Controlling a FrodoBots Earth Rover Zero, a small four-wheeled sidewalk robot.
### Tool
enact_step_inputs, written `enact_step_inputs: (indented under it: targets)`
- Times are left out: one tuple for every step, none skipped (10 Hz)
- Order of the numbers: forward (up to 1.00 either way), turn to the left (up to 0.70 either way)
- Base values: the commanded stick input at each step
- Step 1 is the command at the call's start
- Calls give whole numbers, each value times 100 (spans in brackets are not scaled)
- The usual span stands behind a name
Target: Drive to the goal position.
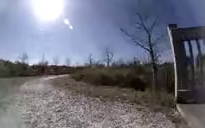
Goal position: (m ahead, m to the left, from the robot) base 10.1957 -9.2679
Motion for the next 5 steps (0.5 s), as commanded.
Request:
enact_step_inputs:
  targets:
    - [70, 35]
    - [69, 34]
    - [65, 35]
    - [57, 41]
    - [49, 46]
